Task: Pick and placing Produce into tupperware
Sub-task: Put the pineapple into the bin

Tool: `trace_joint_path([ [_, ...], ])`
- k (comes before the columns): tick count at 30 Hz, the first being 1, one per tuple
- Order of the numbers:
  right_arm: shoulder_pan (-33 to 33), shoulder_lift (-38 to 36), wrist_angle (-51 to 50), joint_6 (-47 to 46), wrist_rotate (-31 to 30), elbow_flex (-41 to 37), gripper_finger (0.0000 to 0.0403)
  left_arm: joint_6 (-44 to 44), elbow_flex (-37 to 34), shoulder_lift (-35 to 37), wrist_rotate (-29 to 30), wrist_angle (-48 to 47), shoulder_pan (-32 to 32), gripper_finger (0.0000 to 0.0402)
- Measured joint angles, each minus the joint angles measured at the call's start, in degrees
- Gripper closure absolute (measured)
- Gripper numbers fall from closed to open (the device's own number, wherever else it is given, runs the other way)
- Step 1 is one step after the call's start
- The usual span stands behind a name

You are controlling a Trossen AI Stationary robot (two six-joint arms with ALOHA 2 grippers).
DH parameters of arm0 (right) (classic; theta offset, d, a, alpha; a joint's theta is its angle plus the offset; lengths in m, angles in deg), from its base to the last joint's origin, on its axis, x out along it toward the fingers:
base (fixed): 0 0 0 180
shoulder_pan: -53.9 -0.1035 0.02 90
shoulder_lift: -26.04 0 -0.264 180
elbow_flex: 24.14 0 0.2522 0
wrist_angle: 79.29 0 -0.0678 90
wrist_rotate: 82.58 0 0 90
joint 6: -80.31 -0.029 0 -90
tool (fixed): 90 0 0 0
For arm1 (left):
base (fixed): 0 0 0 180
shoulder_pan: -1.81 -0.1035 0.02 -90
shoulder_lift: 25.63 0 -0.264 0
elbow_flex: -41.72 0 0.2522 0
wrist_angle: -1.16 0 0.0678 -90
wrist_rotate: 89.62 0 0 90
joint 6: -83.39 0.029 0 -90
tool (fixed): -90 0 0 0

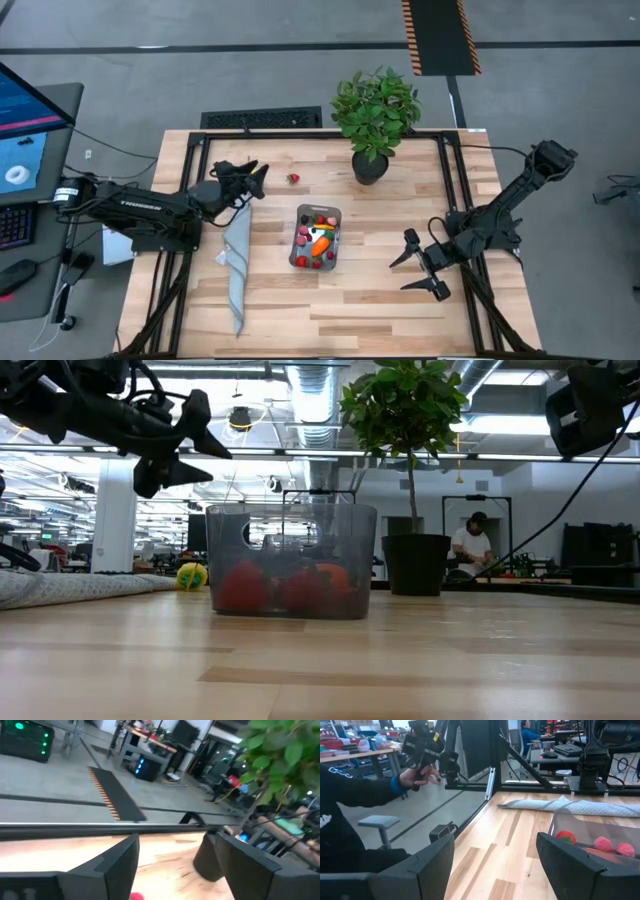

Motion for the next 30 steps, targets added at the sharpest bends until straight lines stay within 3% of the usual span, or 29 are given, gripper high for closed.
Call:
trace_joint_path([
  [5, 0.3, 0.0, -0.1, 0.2, 0.0, 0.0, 0.0096, -0.5, 0.0, 0.0, 1.5, -4.4, 1.9, 0.0093],
  [9, 1.4, 0.0, -0.3, 0.1, 0.0, 0.0, 0.0096, -8.5, 0.0, 0.0, -0.7, -6.6, 2.2, 0.0047],
  [13, 2.2, 0.0, -0.3, 0.1, 0.0, 0.0, 0.0096, -14.8, 0.0, 0.0, -6.8, -6.1, 2.2, 0.0029],
  [18, 2.3, 0.0, -0.3, 0.1, 0.0, 0.0, 0.0096, -14.0, 0.0, 0.0, -5.5, -6.0, 2.1, 0.0027],
  [21, 2.3, 0.0, -0.3, 0.1, 0.0, 0.0, 0.0096, -14.1, 0.0, 0.0, -2.0, -6.5, 2.7, 0.0027],
  [30, 2.3, 0.0, -0.7, -1.0, 0.0, 0.1, 0.0096, -21.3, 1.2, 0.0, 11.9, -22.2, 8.6, 0.0027],
])
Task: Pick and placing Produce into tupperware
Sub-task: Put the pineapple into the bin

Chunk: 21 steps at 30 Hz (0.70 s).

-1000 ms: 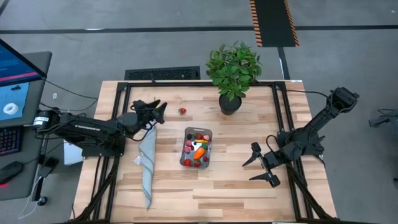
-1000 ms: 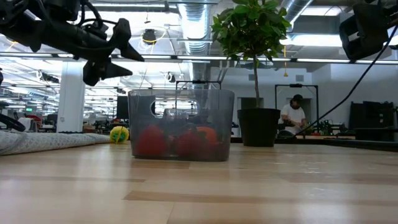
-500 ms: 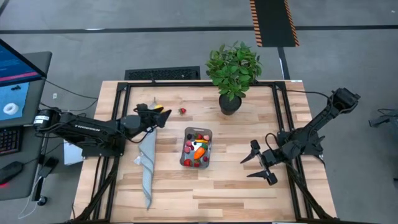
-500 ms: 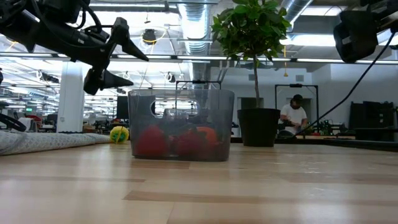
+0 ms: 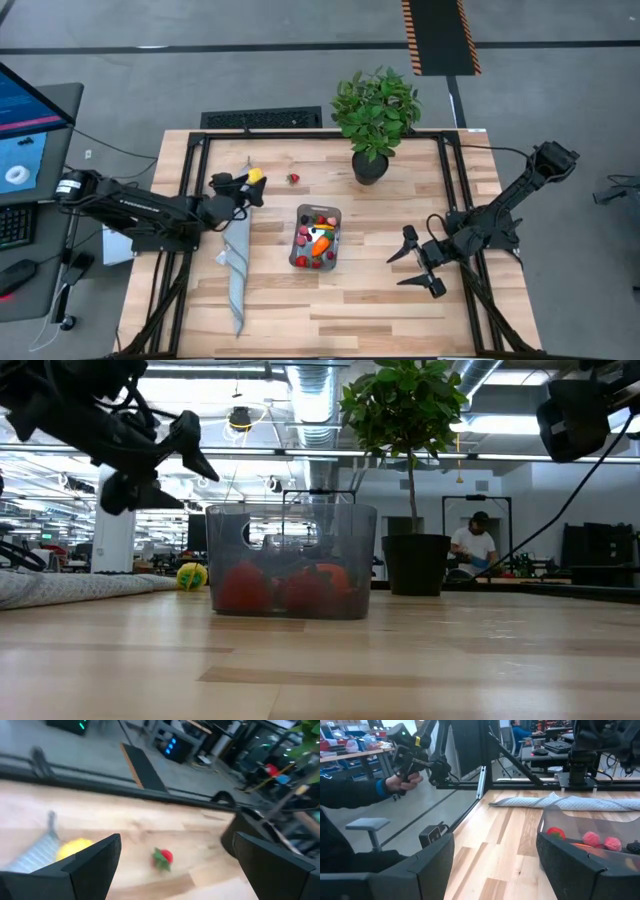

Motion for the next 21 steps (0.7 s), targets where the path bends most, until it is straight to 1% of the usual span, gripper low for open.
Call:
trace_joint_path([
  [3, 0.0, 0.0, -0.5, -0.3, 0.0, 0.0, 0.0096, -0.1, 3.0, -0.4, 4.2, -7.0, 1.2, 0.0027],
  [5, 0.0, 0.0, -0.4, -0.3, 0.0, 0.0, 0.0096, -0.1, 5.1, -1.8, 4.8, -10.8, 1.6, 0.0027],
  [8, 0.0, 0.0, -0.3, -0.3, 0.0, 0.0, 0.0096, -0.4, 8.2, -6.0, 4.9, -13.5, 1.7, 0.0027],
  [10, 0.0, 0.0, -0.3, -0.3, 0.0, 0.0, 0.0096, -0.9, 10.8, -9.8, 5.6, -16.9, 0.9, 0.0027],
  [13, 0.0, 0.0, -0.4, -0.6, 0.0, 0.0, 0.0096, -5.4, 15.9, -15.7, 7.1, -24.0, -0.6, 0.0027],
  [17, 0.0, 0.0, -0.6, -2.0, 0.0, 0.0, 0.0096, -14.2, 21.8, -21.4, 8.9, -39.1, -3.2, 0.0027],
  [19, -0.4, 0.3, -0.8, -2.4, 0.0, 0.0, 0.0096, -18.0, 23.4, -23.6, 9.1, -43.0, -3.9, 0.0027],
  [21, -0.7, 0.7, -0.9, -2.5, 0.0, 0.0, 0.0096, -20.6, 24.2, -25.7, 9.1, -44.8, -4.1, 0.0027],
])
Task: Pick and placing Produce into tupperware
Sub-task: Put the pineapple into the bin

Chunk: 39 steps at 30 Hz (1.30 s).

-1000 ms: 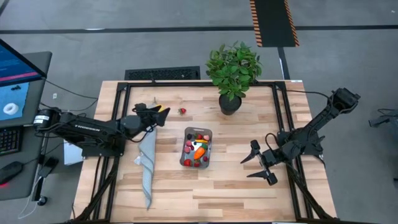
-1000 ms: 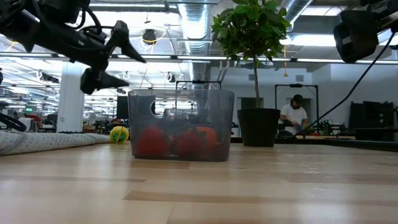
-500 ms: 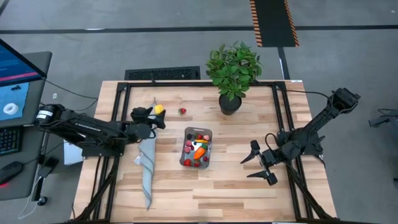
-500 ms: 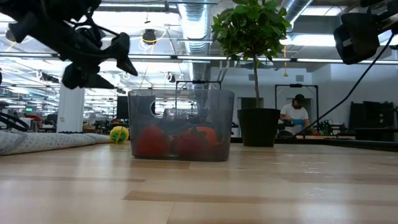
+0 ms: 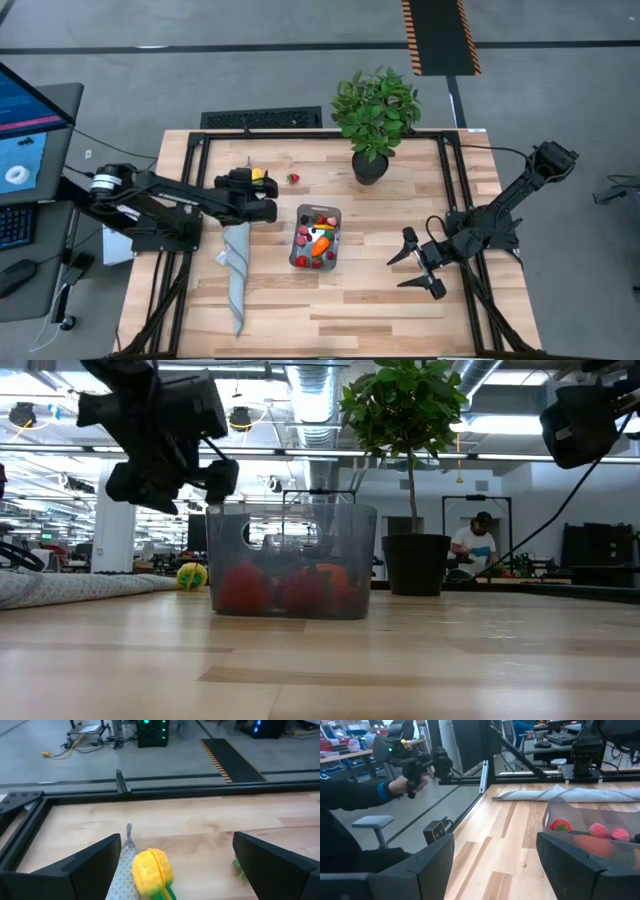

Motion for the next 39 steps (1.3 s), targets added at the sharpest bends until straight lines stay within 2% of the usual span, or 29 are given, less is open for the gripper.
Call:
trace_joint_path([
  [5, -0.5, 1.8, 0.3, -0.9, 0.0, 0.0, 0.0096, -2.7, 0.5, -3.4, 1.4, 0.9, -0.9, 0.0027],
  [14, 0.2, 3.1, 3.2, 0.0, 0.0, 0.0, 0.0096, -2.4, 0.4, -3.4, -0.1, 2.0, -2.4, 0.0027],
  [19, 0.7, 3.1, 3.1, 0.0, 0.0, 0.0, 0.0096, -7.4, 0.1, -3.4, -0.4, 2.2, -2.5, 0.0027],
  [27, 0.3, 3.1, 3.1, -0.4, 0.0, 0.0, 0.0096, -8.1, 0.1, -3.4, -1.0, 2.6, -4.8, 0.0027],
  [33, -0.9, 3.1, 3.1, -0.4, 0.0, 0.0, 0.0096, -6.8, 0.1, -5.2, -3.8, 3.0, -7.6, 0.0027],
  [39, -0.9, 3.1, 3.6, -0.9, 0.0, 0.0, 0.0096, -7.0, 0.1, -11.1, -10.3, 4.1, -9.5, 0.0027],
])
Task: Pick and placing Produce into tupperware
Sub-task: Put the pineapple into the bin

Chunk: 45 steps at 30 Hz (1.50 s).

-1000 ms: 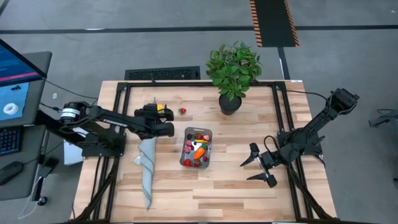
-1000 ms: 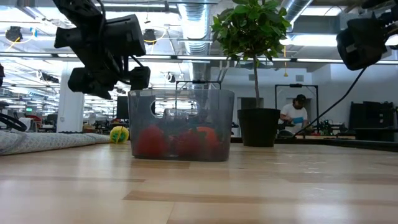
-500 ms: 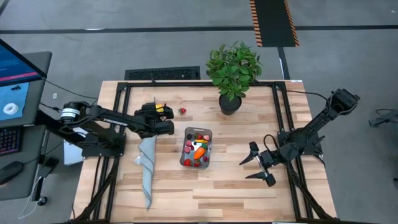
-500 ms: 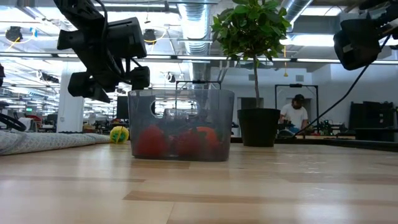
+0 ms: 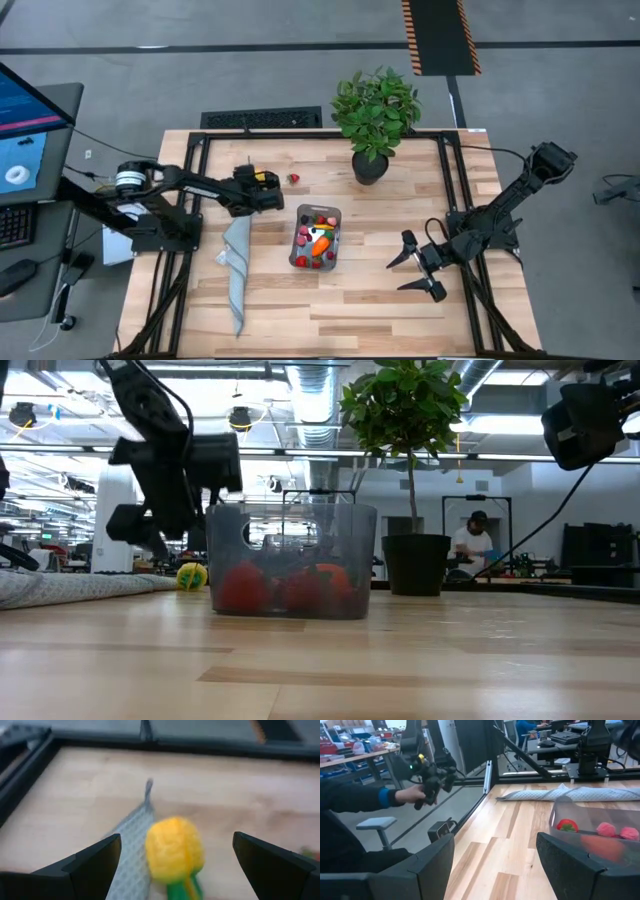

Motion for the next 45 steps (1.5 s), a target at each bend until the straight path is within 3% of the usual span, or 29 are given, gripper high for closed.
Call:
trace_joint_path([
  [11, 0.0, 0.0, 0.0, 0.0, 0.0, 0.0, 0.0096, -0.5, 0.0, -8.9, -2.3, 3.4, -0.5, 0.0027],
  [21, 0.0, 0.0, 0.0, -0.1, 0.0, 0.0, 0.0096, -0.4, 0.0, -10.1, -2.2, 4.0, -1.6, 0.0034],
  [38, 0.0, 0.0, -0.1, -0.1, 0.0, 0.0, 0.0096, 3.4, 0.0, -10.1, -3.6, 7.5, -2.6, 0.0163],
  [45, 0.0, 0.0, -0.1, -0.5, 0.0, 0.0, 0.0096, 3.5, 0.0, -10.1, -3.5, 7.5, -2.6, 0.0198],
])
